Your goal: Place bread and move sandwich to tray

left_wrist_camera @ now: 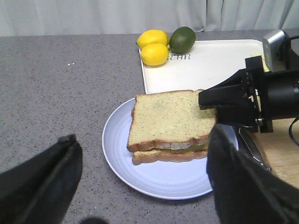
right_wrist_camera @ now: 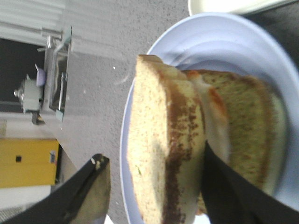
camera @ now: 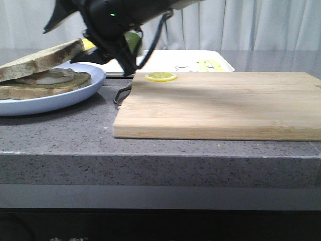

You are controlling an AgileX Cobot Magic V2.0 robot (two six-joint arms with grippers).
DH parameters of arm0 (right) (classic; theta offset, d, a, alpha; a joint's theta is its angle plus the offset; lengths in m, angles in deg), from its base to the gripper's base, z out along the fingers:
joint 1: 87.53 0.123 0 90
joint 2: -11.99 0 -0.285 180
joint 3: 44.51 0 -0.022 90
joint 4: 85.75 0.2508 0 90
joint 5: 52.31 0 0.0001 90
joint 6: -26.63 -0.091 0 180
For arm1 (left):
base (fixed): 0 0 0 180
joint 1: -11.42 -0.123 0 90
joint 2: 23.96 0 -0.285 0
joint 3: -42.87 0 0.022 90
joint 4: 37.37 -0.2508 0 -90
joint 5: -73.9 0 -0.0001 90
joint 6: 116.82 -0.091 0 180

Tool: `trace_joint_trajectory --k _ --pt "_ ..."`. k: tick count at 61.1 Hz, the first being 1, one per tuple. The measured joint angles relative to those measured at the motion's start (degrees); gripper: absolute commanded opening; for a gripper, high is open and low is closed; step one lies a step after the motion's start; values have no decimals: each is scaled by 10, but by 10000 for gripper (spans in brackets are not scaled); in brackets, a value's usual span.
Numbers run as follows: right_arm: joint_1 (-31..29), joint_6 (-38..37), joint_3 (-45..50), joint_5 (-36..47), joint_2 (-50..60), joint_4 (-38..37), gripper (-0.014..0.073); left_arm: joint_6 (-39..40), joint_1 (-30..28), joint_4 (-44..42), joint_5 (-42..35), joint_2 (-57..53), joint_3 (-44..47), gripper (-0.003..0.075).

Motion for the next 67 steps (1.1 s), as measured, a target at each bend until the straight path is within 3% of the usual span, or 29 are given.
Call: trace_joint_trajectory --k 21,27,40,46,56,67 --pt "-73 -10 0 -93 81 -207 439 0 0 0 6 0 0 544" --pt "-74 -47 0 -115 136 -322 439 0 0 0 9 0 0 544" --pt "-74 -190 -3 -233 264 -646 439 0 0 0 11 0 0 544" --pt "-74 -236 -1 -293 318 -744 439 0 0 0 11 0 0 544" --pt "-74 -252 48 -314 412 -778 439 0 0 0 11 0 0 544" --pt "-74 -253 154 -277 522 -780 439 0 0 0 6 0 0 544"
